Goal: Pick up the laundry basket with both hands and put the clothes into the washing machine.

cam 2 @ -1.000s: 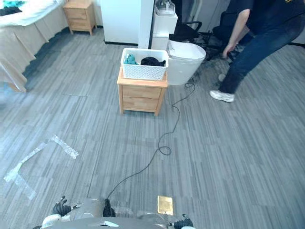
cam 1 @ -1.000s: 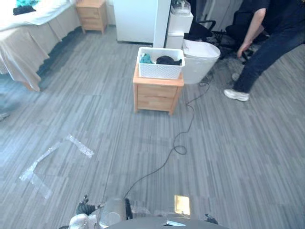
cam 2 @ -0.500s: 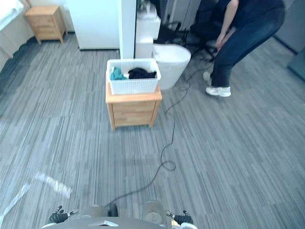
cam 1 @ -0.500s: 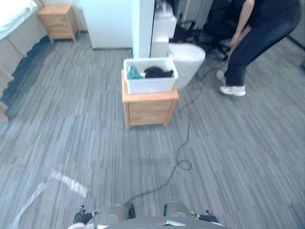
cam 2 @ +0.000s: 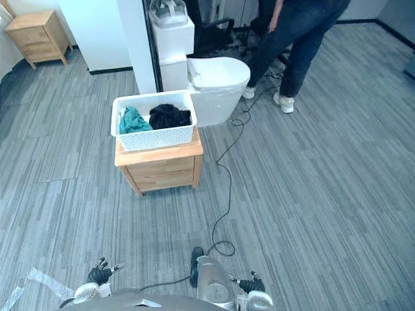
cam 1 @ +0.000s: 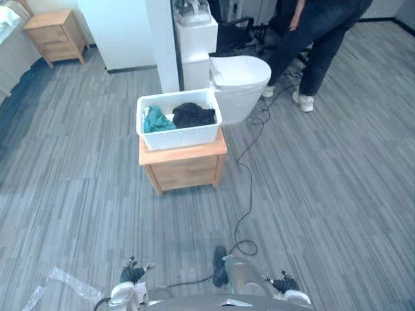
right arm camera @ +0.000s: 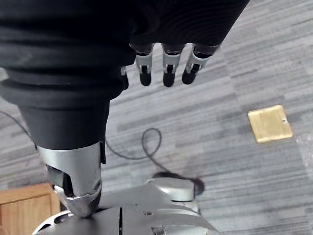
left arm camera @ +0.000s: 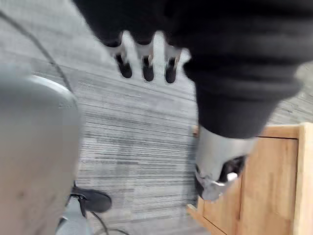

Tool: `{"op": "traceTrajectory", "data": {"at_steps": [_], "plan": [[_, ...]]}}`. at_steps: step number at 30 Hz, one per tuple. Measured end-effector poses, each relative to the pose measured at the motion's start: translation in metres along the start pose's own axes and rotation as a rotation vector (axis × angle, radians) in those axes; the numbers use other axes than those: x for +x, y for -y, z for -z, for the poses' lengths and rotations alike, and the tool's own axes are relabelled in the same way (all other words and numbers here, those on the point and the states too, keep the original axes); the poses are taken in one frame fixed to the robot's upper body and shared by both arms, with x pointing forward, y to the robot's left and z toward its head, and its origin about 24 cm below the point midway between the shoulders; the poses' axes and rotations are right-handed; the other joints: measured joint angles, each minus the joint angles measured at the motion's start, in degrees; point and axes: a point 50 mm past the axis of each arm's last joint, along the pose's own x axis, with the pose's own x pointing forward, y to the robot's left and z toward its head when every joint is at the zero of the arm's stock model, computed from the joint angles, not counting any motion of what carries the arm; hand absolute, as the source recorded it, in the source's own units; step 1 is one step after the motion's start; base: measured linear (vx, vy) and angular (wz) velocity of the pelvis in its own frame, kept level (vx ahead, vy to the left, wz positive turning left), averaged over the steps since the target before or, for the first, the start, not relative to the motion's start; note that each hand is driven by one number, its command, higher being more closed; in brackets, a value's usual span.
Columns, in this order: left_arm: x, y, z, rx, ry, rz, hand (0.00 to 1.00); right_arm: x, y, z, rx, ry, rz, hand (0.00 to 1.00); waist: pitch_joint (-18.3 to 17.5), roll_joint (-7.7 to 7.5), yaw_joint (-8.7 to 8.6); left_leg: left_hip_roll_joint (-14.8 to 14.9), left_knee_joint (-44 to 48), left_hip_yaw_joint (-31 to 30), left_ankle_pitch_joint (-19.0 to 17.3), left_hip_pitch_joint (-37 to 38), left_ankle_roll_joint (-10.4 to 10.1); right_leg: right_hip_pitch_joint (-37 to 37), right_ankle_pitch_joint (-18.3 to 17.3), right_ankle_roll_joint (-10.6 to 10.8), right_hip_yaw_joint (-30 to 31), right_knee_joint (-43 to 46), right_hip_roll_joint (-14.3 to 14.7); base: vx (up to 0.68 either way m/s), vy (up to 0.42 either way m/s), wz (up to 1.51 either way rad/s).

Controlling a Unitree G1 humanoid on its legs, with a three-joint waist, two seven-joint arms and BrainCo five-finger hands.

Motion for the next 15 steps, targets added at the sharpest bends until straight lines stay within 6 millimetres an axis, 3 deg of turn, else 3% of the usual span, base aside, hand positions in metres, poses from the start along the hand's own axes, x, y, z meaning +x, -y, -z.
{"op": "traceTrajectory", "data": {"at_steps": [3, 5, 7, 9, 11, 13, 15], "plan": [[0.001, 0.001, -0.005, -0.009, 0.021, 0.009, 0.00, -0.002, 0.002, 0.013, -0.011, -0.045, 0.002, 0.00, 0.61, -0.07, 0.88, 5.03, 16.17, 3.09, -0.07, -5.79, 0.75, 8.57, -0.33, -0.55, -1.10, -5.48, 2.79, 0.29, -0.258, -0.10], [0.001, 0.002, -0.008, -0.010, 0.034, 0.011, 0.00, -0.003, 0.003, 0.020, -0.013, -0.065, 0.004, 0.00, 0.59, -0.26, 0.91, 5.84, 16.38, 7.26, -0.73, -7.92, 1.81, 12.52, -0.29, -0.48, -1.12, -9.23, 2.92, 0.25, -0.206, -0.04], [0.001, 0.002, -0.011, -0.012, 0.047, 0.012, 0.00, -0.004, 0.005, 0.023, -0.010, -0.076, 0.008, 0.00, 0.60, -0.26, 1.01, 5.49, 9.05, 11.81, -0.90, -9.89, 1.67, 14.65, -0.05, -0.22, -1.89, -12.21, 2.41, 0.21, -0.142, 0.08], [0.002, 0.002, -0.013, -0.004, 0.051, 0.016, 0.00, -0.004, 0.005, 0.024, 0.004, -0.080, 0.011, 0.00, 0.70, -0.48, 1.04, 3.79, -1.74, 13.60, -0.90, -10.27, 1.66, 15.61, -0.04, -0.16, -3.23, -13.61, 1.76, 0.16, -0.057, 0.28], [0.003, 0.004, -0.014, 0.015, 0.054, 0.023, 0.00, -0.005, 0.004, 0.025, 0.006, -0.082, 0.010, 0.00, 0.87, -0.99, 1.00, -1.09, -17.39, 13.25, -0.18, -10.14, 0.65, 15.91, -0.65, 0.83, -3.88, -14.34, 0.14, 0.20, 0.016, 0.37], [0.003, 0.003, -0.015, 0.020, 0.056, 0.021, 0.00, -0.004, 0.005, 0.024, 0.004, -0.079, 0.013, 0.00, 1.01, -1.20, 1.10, -5.23, -26.74, 9.56, 2.08, -10.05, 0.27, 16.14, -1.06, 1.50, -3.65, -14.24, -1.08, 0.22, 0.100, 0.20], [0.003, 0.002, -0.015, 0.016, 0.056, 0.009, 0.00, -0.003, 0.005, 0.018, 0.001, -0.064, 0.013, 0.00, 1.05, -1.21, 1.52, -7.47, -32.56, 5.13, 4.98, -9.90, 0.12, 17.64, -1.61, 2.40, -3.05, -14.34, -1.64, 0.25, 0.163, -0.04]]}}
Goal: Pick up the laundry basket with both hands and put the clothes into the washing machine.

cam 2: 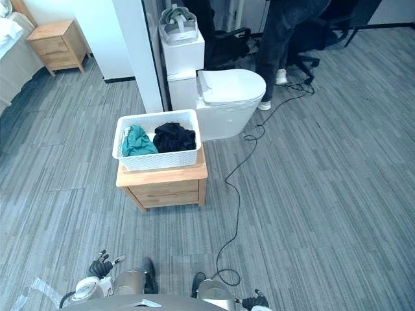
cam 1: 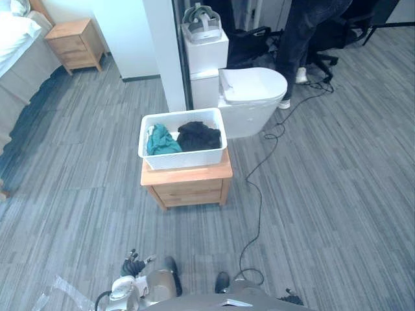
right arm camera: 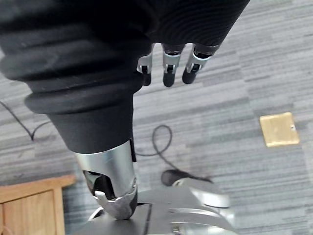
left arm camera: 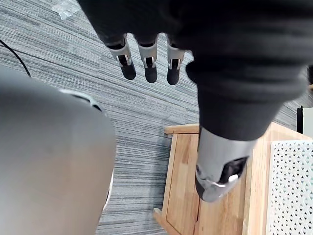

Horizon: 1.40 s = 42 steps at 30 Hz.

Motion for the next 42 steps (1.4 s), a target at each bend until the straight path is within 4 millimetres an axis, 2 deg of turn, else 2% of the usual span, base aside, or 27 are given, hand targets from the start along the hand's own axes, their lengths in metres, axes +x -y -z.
{"op": "traceTrajectory", "data": {"at_steps": [2, 4, 5, 8, 9, 10, 11, 12, 13, 15, 17, 18, 19, 20, 21, 23, 24, 26, 29, 31, 35, 37, 38, 39, 40, 42], "plan": [[0.000, -0.001, 0.000, -0.007, -0.001, -0.008, 0.00, 0.000, 0.000, -0.002, -0.012, 0.007, -0.001, 0.00, 0.00, 0.05, 0.77, 0.19, -1.60, -1.81, 1.90, 0.62, -0.04, 1.67, -1.13, 1.69, 1.30, 0.51, -0.12, 0.24, 0.213, -0.42], [0.000, -0.002, 0.003, -0.008, -0.013, -0.011, 0.00, 0.001, 0.001, -0.003, -0.043, 0.013, 0.001, 0.00, -0.35, 0.76, 0.93, 0.94, -1.23, -2.09, 3.92, 0.71, 0.50, 2.96, -2.94, 3.34, 2.91, 1.23, -0.18, 0.26, 0.283, -0.53], [-0.001, -0.003, 0.005, -0.013, -0.023, -0.015, 0.00, 0.001, 0.004, -0.002, -0.055, 0.013, 0.004, 0.00, -0.68, 1.52, 0.86, 1.18, 0.99, -1.95, 8.15, 0.35, 2.51, 3.22, -4.86, 4.46, 4.36, 2.81, -0.31, 0.27, 0.348, -0.43], [0.001, -0.015, 0.001, -0.005, -0.012, -0.042, 0.00, 0.000, -0.003, -0.001, -0.045, 0.007, -0.011, 0.00, -2.06, -1.58, 0.52, -3.56, 8.58, -0.09, -0.48, -2.06, 5.60, 2.24, -8.37, 7.67, 5.95, 6.89, -6.39, 0.36, 0.403, -0.14], [0.001, -0.014, 0.001, -0.003, -0.013, -0.040, 0.00, 0.000, -0.002, 0.000, -0.037, 0.003, -0.006, 0.00, -2.32, -2.16, 0.48, -5.42, 9.82, 0.59, -2.55, -1.82, 6.96, -0.90, -7.58, 6.79, 8.10, 14.50, -8.30, 0.40, 0.402, 0.01], [0.001, -0.014, 0.001, -0.001, -0.016, -0.041, 0.00, 0.000, -0.001, -0.003, -0.030, 0.015, -0.001, 0.00, -2.31, -2.16, 0.57, -6.13, 9.83, 1.31, -3.00, -1.26, 7.43, -3.52, -7.99, 6.96, 9.37, 20.31, -9.37, 0.33, 0.298, -0.11], [0.001, -0.017, 0.002, 0.008, -0.020, -0.045, 0.00, 0.002, 0.001, -0.013, -0.024, 0.049, 0.007, 0.00, -1.89, -1.49, 0.42, -6.83, 9.77, 2.13, -3.42, 0.38, 8.56, -8.81, -7.63, 6.45, 11.67, 32.53, -10.62, 0.30, 0.250, -0.10], [0.000, -0.020, 0.006, 0.035, -0.040, -0.046, 0.00, 0.003, 0.001, -0.020, -0.023, 0.070, 0.009, 0.00, -1.66, -1.17, 0.15, -7.20, 9.08, 2.82, -3.94, 2.81, 8.96, -11.60, -7.93, 6.43, 11.82, 40.58, -11.02, 0.30, 0.219, -0.09], [0.000, -0.023, 0.007, 0.052, -0.047, -0.048, 0.00, 0.003, 0.000, -0.023, -0.024, 0.077, 0.009, 0.00, -1.65, -1.15, 0.19, -7.43, 8.14, 3.00, -4.02, 4.30, 8.95, -12.35, -8.45, 6.10, 11.45, 42.11, -10.98, 0.30, 0.144, -0.02], [-0.003, -0.030, 0.013, 0.070, -0.063, -0.061, 0.00, 0.004, -0.003, -0.034, -0.059, 0.113, 0.006, 0.00, -1.68, -1.05, 0.10, -7.43, 3.74, 3.20, -3.89, 8.97, 8.74, -13.34, -10.41, 5.77, 6.16, 37.83, -10.34, 0.28, 0.084, -0.10], [-0.003, -0.028, 0.014, 0.082, -0.067, -0.052, 0.00, 0.004, -0.005, -0.041, -0.083, 0.142, 0.002, 0.00, -1.63, -0.93, 0.08, -6.89, 2.71, 3.32, -3.84, 9.70, 8.26, -14.51, -10.39, 5.71, 5.30, 31.09, -8.78, 0.21, 0.012, -0.08], [-0.003, -0.027, 0.013, 0.094, -0.065, -0.044, 0.00, 0.003, -0.005, -0.044, -0.097, 0.154, 0.003, 0.00, -1.59, -0.86, 0.00, -6.47, 2.40, 3.24, -3.87, 9.63, 7.68, -15.61, -9.17, 4.90, 5.75, 24.95, -7.52, 0.24, -0.052, 0.01], [-0.002, -0.027, 0.012, 0.099, -0.060, -0.043, 0.00, 0.003, -0.008, -0.042, -0.104, 0.149, -0.004, 0.00, -1.70, -1.20, 0.00, -6.54, 2.39, 2.94, -4.18, 9.72, 6.86, -15.25, -4.10, 3.65, 6.16, 17.37, -6.77, 0.24, -0.085, 0.07], [-0.002, -0.028, 0.011, 0.101, -0.057, -0.045, 0.00, 0.003, -0.009, -0.040, -0.102, 0.143, -0.008, 0.00, -1.76, -1.68, -0.02, -6.93, 2.40, 2.70, -4.46, 9.92, 6.43, -15.16, -0.01, 3.14, 6.13, 14.59, -6.96, 0.20, -0.144, 0.20], [-0.002, -0.026, 0.010, 0.095, -0.055, -0.044, 0.00, 0.003, -0.008, -0.039, -0.099, 0.141, -0.004, 0.00, -1.46, -1.37, -0.33, -6.46, 2.37, 1.45, -4.80, 10.84, 5.60, -13.96, 1.62, 2.90, 5.42, 13.98, -6.64, 0.20, -0.161, 0.20], [-0.003, -0.016, 0.014, 0.077, -0.059, -0.025, 0.00, 0.004, -0.001, -0.037, -0.115, 0.133, 0.011, 0.00, -1.95, 0.75, -0.53, -4.99, 1.03, 0.89, -4.46, 11.09, 4.10, -12.38, 2.17, 2.20, 4.32, 10.94, -5.02, 0.20, -0.165, 0.12], [-0.003, -0.015, 0.014, 0.073, -0.059, -0.021, 0.00, 0.004, 0.000, -0.036, -0.117, 0.130, 0.013, 0.00, -1.88, 0.92, -0.63, -4.76, 0.51, 0.77, -4.29, 11.31, 3.82, -12.00, 2.26, 2.08, 4.00, 10.40, -4.74, 0.15, -0.136, 0.15], [-0.003, -0.011, 0.014, 0.076, -0.058, -0.009, 0.00, 0.004, 0.000, -0.032, -0.125, 0.113, 0.011, 0.00, -1.93, 1.06, -0.91, -4.29, -1.64, -0.96, -2.82, 12.44, 1.59, -10.18, 2.50, 1.70, 2.38, 8.27, -4.07, 0.09, -0.111, 0.29], [-0.002, -0.008, 0.013, 0.069, -0.053, -0.006, 0.00, 0.004, -0.001, -0.029, -0.119, 0.100, 0.008, 0.00, -2.05, 1.03, -0.60, -3.71, -2.72, -2.71, -1.79, 12.11, 2.31, -9.00, 3.24, 0.99, 0.61, 5.87, -3.18, 0.04, -0.089, 0.29], [-0.002, -0.009, 0.010, 0.058, -0.043, -0.011, 0.00, 0.004, -0.002, -0.029, -0.116, 0.099, 0.006, 0.00, -1.79, 0.43, -0.33, -3.72, -3.46, -3.77, -0.72, 11.44, 2.46, -8.65, 4.22, 0.88, -0.43, 4.11, -2.94, -0.03, -0.052, 0.31], [-0.007, -0.008, -0.015, -0.101, 0.110, -0.042, 0.00, 0.003, -0.010, -0.030, -0.093, 0.104, -0.007, 0.00, -0.35, -1.07, 0.65, -4.36, -4.27, -5.40, 1.94, 8.91, 2.71, -9.70, 5.56, 0.48, -2.39, 2.91, -3.34, -0.09, -0.029, 0.31], [-0.027, -0.010, -0.058, -0.301, 0.363, -0.018, 0.00, 0.002, -0.008, -0.036, -0.099, 0.139, 0.006, 0.00, 0.48, -0.53, 2.72, -4.50, -3.99, -5.38, 2.54, 6.64, 3.06, -12.94, 4.10, 0.08, -2.38, 4.97, -4.10, -0.18, -0.022, 0.10], [-0.034, -0.012, -0.074, -0.340, 0.446, -0.011, 0.00, 0.002, -0.007, -0.038, -0.102, 0.150, 0.011, 0.00, 0.69, -0.85, 2.97, -4.41, -3.95, -5.29, 2.36, 6.40, 3.11, -13.56, 3.94, 0.08, -2.38, 5.56, -4.20, -0.19, -0.030, 0.00], [-0.053, -0.026, -0.102, -0.449, 0.621, -0.013, 0.00, 0.001, -0.007, -0.045, -0.106, 0.185, 0.016, 0.00, 1.88, -0.47, 3.25, -3.87, -2.88, -4.54, 0.81, 5.50, 3.30, -14.40, 3.73, 0.21, -2.40, 6.33, -4.08, -0.20, -0.048, -0.04], [-0.062, -0.034, -0.116, -0.487, 0.703, -0.023, 0.00, 0.001, -0.006, -0.047, -0.109, 0.200, 0.018, 0.00, 2.44, 0.15, 3.34, -3.41, -1.92, -3.89, 0.11, 4.67, 3.54, -14.56, 3.73, 0.22, -2.36, 6.09, -3.75, -0.19, -0.057, -0.19], [-0.100, -0.062, -0.159, -0.595, 0.999, -0.059, 0.00, -0.001, -0.002, -0.054, -0.146, 0.245, 0.023, 0.00, 2.99, 0.89, 3.77, -2.50, 0.05, -1.98, -0.61, 2.40, 3.42, -16.77, 4.39, -0.20, -1.82, 7.89, -3.85, -0.14, -0.049, -0.32]]}}
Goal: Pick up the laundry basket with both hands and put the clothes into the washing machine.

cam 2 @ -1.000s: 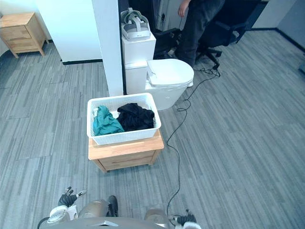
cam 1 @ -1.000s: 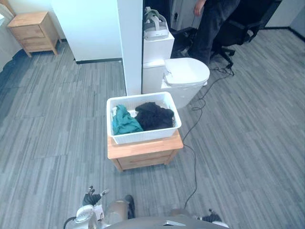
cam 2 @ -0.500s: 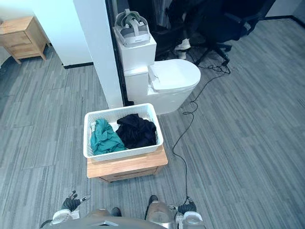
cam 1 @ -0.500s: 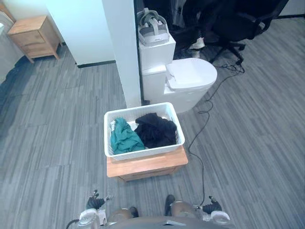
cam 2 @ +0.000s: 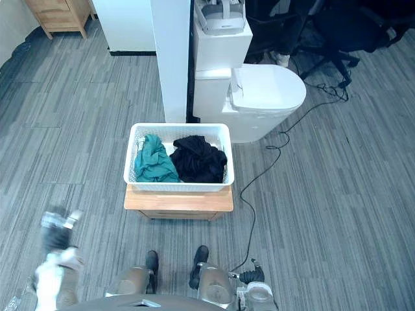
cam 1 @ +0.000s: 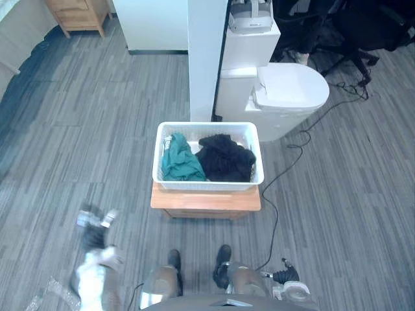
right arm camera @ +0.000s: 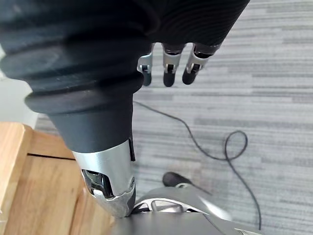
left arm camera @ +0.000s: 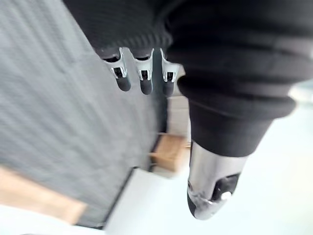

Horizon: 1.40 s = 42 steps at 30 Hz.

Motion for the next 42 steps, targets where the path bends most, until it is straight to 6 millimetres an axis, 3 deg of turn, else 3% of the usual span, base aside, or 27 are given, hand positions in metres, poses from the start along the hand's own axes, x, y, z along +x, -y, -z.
{"op": "traceTrajectory", "data": {"at_steps": [1, 3, 5, 9, 14, 16, 19, 25, 29, 34, 42], "plan": [[0.007, 0.013, -0.028, -0.034, 0.140, 0.029, 0.00, 0.000, 0.003, -0.004, -0.001, 0.017, 0.008, 0.00, 0.02, 0.02, -0.21, 0.06, 0.16, 0.29, 0.05, -0.17, -0.07, -0.48, -0.10, -0.14, 0.15, 0.34, 0.05, -0.10, -0.043, -0.20], [0.010, 0.030, -0.047, -0.061, 0.237, 0.064, 0.00, 0.001, 0.006, -0.006, -0.013, 0.025, 0.013, 0.00, -0.08, 0.57, -0.63, 0.40, 0.15, 1.07, 0.16, -0.87, -0.20, -1.34, 0.09, -0.45, 0.17, 0.49, 0.09, -0.04, -0.044, -0.06], [0.015, 0.049, -0.052, -0.069, 0.282, 0.100, 0.00, 0.002, 0.008, -0.013, -0.035, 0.053, 0.011, 0.00, -0.15, 0.83, -0.90, 0.72, -0.35, 2.12, 0.75, -1.31, -0.62, -2.61, 0.51, -0.89, 0.36, 0.79, 0.12, 0.00, -0.047, -0.08], [0.032, 0.098, -0.029, -0.056, 0.193, 0.209, 0.00, 0.007, -0.005, -0.039, -0.053, 0.101, -0.029, 0.00, -0.01, 0.81, -2.12, 0.64, -1.66, 3.42, 3.25, -2.99, -0.47, -6.34, 1.30, -1.82, 1.24, 1.86, 0.12, 0.02, -0.036, -0.12], [0.063, 0.121, 0.004, 0.076, 0.045, 0.200, 0.00, 0.011, -0.010, -0.060, -0.067, 0.145, -0.041, 0.00, 0.98, 0.43, -2.81, 0.62, -2.26, 6.19, 3.94, -5.60, -0.41, -10.70, 2.37, -2.24, 3.62, 2.62, 0.55, 0.02, -0.003, -0.25], [0.080, 0.124, 0.003, 0.133, 0.039, 0.157, 0.00, 0.010, -0.014, -0.075, -0.079, 0.194, -0.053, 0.00, 2.33, -0.17, -3.17, 0.73, -2.08, 7.33, 3.97, -6.51, -0.38, -12.17, 2.95, -2.33, 4.85, 2.62, 0.81, -0.02, 0.002, -0.33], [0.102, 0.128, -0.018, 0.184, 0.099, 0.074, 0.00, 0.007, -0.019, -0.089, -0.061, 0.249, -0.061, 0.00, 4.65, -1.14, -4.26, 0.96, -1.29, 8.45, 3.75, -7.34, -0.40, -13.29, 3.34, -2.42, 5.85, 2.74, 1.00, -0.02, 0.001, -0.17], [0.111, 0.111, -0.046, 0.240, 0.227, -0.115, 0.00, 0.005, -0.023, -0.097, -0.075, 0.286, -0.073, 0.00, 5.70, -1.46, -3.84, 1.37, 0.78, 9.58, 2.17, -8.63, -0.20, -14.23, 3.33, -2.40, 6.55, 3.13, 1.14, 0.00, 0.024, -0.06], [0.114, 0.099, -0.054, 0.273, 0.256, -0.169, 0.00, 0.002, -0.026, -0.107, -0.058, 0.324, -0.078, 0.00, 7.04, -1.65, -3.28, 1.51, 1.89, 10.09, 1.47, -9.85, -0.07, -15.39, 3.37, -2.34, 7.28, 3.61, 1.14, 0.01, 0.025, -0.08], [0.115, 0.092, -0.036, 0.316, 0.167, -0.172, 0.00, -0.004, -0.038, -0.120, -0.020, 0.375, -0.103, 0.00, 8.44, -2.21, -3.16, 1.81, 2.80, 10.52, 0.86, -10.98, 0.05, -16.11, 3.50, -2.22, 7.43, 3.41, 1.28, 0.01, 0.009, -0.01], [0.120, 0.080, 0.027, 0.313, -0.156, -0.180, 0.00, -0.019, -0.055, -0.149, 0.109, 0.479, -0.155, 0.00, 9.52, -3.28, -3.16, 2.82, 5.32, 11.24, -0.23, -13.63, 0.07, -17.36, 4.81, -2.19, 8.04, 1.62, 2.16, 0.04, 0.013, -0.06]]}}
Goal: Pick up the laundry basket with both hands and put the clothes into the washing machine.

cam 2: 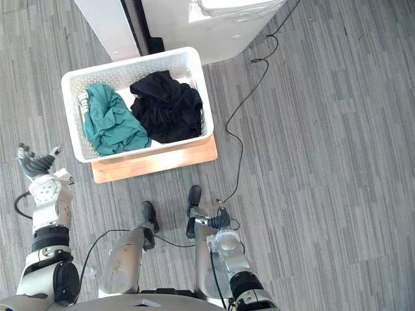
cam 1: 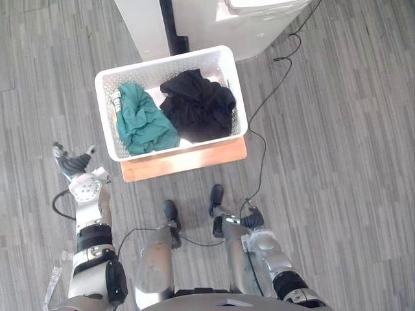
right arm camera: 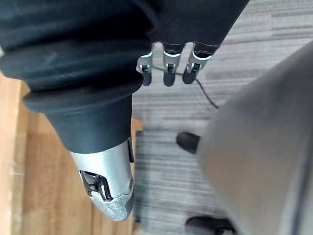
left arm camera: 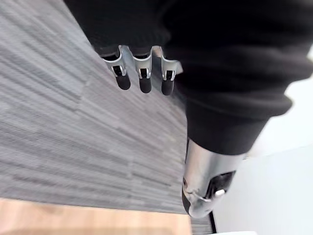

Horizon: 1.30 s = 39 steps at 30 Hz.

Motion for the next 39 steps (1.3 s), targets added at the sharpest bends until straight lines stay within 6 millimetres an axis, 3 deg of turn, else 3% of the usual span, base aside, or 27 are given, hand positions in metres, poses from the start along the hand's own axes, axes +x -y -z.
{"op": "traceTrajectory", "data": {"at_steps": [5, 11, 15, 19, 24, 25, 28, 30, 31, 33, 35, 39], "plan": [[0.006, 0.013, 0.006, -0.044, -0.078, 0.065, 0.00, -0.004, -0.008, -0.031, 0.178, 0.150, -0.048, 0.00, 1.27, -0.95, 0.05, 1.28, 1.85, 1.22, -1.11, -1.43, -0.21, -0.60, 1.42, -0.21, 1.12, -1.57, 1.19, 0.00, -0.021, -0.17], [0.029, 0.024, -0.032, -0.028, -0.010, 0.129, 0.00, -0.022, -0.008, -0.061, 0.410, 0.330, -0.209, 0.00, 2.00, -1.01, -0.31, 1.84, 3.19, 1.22, -1.20, -2.45, -0.22, -1.13, 1.86, -0.34, 1.15, -1.59, 1.53, 0.00, -0.006, -0.02], [0.035, 0.025, -0.045, -0.062, 0.005, 0.134, 0.00, -0.028, -0.003, -0.061, 0.437, 0.359, -0.242, 0.00, 2.01, -1.00, -0.33, 1.87, 3.16, 1.22, -1.19, -2.68, -0.21, -1.12, 2.26, -0.37, 1.13, -2.01, 1.56, 0.00, 0.000, 0.00], [0.037, 0.023, -0.043, -0.072, -0.016, 0.139, 0.00, -0.030, 0.000, -0.053, 0.427, 0.337, -0.233, 0.00, 2.02, -0.96, -0.05, 1.86, 3.18, 1.24, -1.15, -2.55, -0.21, -0.98, 2.31, -0.39, 1.12, -2.05, 1.56, 0.02, -0.006, 0.00], [0.045, -0.009, -0.037, -0.067, -0.033, 0.076, 0.00, -0.033, 0.009, -0.058, 0.390, 0.367, -0.230, 0.00, 2.08, -0.86, 0.00, 1.92, 3.54, 1.54, -1.15, -1.90, -0.21, -0.63, 2.30, -0.39, 1.38, -1.89, 1.66, 0.03, -0.010, -0.03], [0.048, -0.021, -0.039, -0.060, -0.027, 0.050, 0.00, -0.035, 0.014, -0.066, 0.372, 0.408, -0.240, 0.00, 2.09, -0.85, 0.08, 1.96, 3.68, 1.76, -1.16, -1.73, -0.22, -0.61, 2.29, -0.38, 1.62, -1.73, 1.70, 0.01, -0.024, -0.06], [0.050, -0.032, -0.041, -0.054, -0.022, 0.042, 0.00, -0.039, 0.028, -0.084, 0.338, 0.490, -0.255, 0.00, 2.09, -0.85, 0.67, 2.02, 3.80, 2.44, -1.23, -1.24, -0.19, -0.51, 2.29, -0.37, 2.28, -1.47, 1.79, 0.00, -0.014, -0.11], [0.052, -0.036, -0.043, -0.104, -0.029, 0.061, 0.00, -0.045, 0.054, -0.116, 0.341, 0.628, -0.226, 0.00, 2.14, -0.76, 0.89, 2.15, 4.39, 2.68, -1.52, -1.22, -0.02, -0.45, 2.30, -0.38, 2.49, -1.18, 1.80, -0.02, -0.019, -0.07], [0.052, -0.035, -0.043, -0.120, -0.033, 0.071, 0.00, -0.048, 0.062, -0.125, 0.354, 0.670, -0.211, 0.00, 2.14, -0.76, 0.90, 2.18, 4.40, 2.70, -1.58, -1.27, 0.03, -0.44, 2.32, -0.39, 2.52, -1.19, 1.80, -0.03, -0.022, -0.02], [0.050, -0.030, -0.045, -0.168, -0.036, 0.105, 0.00, -0.063, 0.088, -0.165, 0.380, 0.869, -0.160, 0.00, 2.15, -0.74, 0.86, 2.25, 4.85, 2.69, -1.71, -1.57, 0.17, -0.49, 2.46, -0.35, 2.53, -1.27, 1.79, 0.00, 0.000, 0.00], [0.049, -0.025, -0.052, -0.186, -0.016, 0.149, 0.00, -0.075, 0.098, -0.187, 0.376, 0.987, -0.135, 0.00, 2.15, -0.73, 0.87, 2.36, 5.24, 2.49, -1.73, -2.14, 0.19, -0.77, 2.60, -0.41, 2.32, -1.32, 1.78, 0.01, -0.017, 0.04], [0.040, -0.006, -0.075, -0.184, 0.074, 0.286, 0.00, -0.085, 0.103, -0.206, 0.353, 1.073, -0.113, 0.00, 2.53, -0.01, 1.11, 2.26, 5.43, 1.43, -1.64, -2.45, 0.14, -0.51, 2.71, -0.58, 1.13, -1.18, 1.48, 0.04, -0.010, 0.12]]}}
